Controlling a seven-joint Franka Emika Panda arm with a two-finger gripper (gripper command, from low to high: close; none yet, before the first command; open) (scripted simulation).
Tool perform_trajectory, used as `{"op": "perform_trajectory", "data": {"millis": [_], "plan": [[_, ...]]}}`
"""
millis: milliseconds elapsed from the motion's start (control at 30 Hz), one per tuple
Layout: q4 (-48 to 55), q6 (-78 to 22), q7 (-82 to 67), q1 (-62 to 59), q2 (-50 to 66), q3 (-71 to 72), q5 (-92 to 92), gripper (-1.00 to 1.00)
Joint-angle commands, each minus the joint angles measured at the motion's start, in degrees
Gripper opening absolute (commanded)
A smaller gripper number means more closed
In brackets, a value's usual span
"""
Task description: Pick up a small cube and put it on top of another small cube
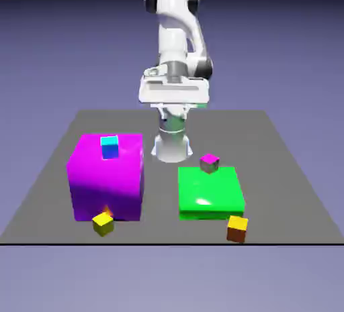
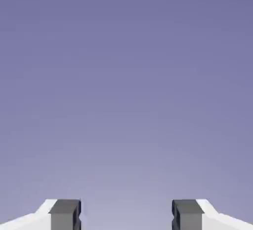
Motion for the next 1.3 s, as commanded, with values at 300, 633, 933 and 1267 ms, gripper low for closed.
{"op": "perform_trajectory", "data": {"millis": [300,633,933,1267], "plan": [[12.37,-10.53,20.69,-6.89,20.77,13.42,-10.33,0.0],[24.74,-21.07,41.37,-13.78,41.53,26.83,-20.65,0.0],[35.87,-30.54,59.98,-19.99,60.22,38.9,-29.94,0.0],[38.48,-26.79,64.99,-15.92,67.95,33.98,-36.21,-1.0]]}}
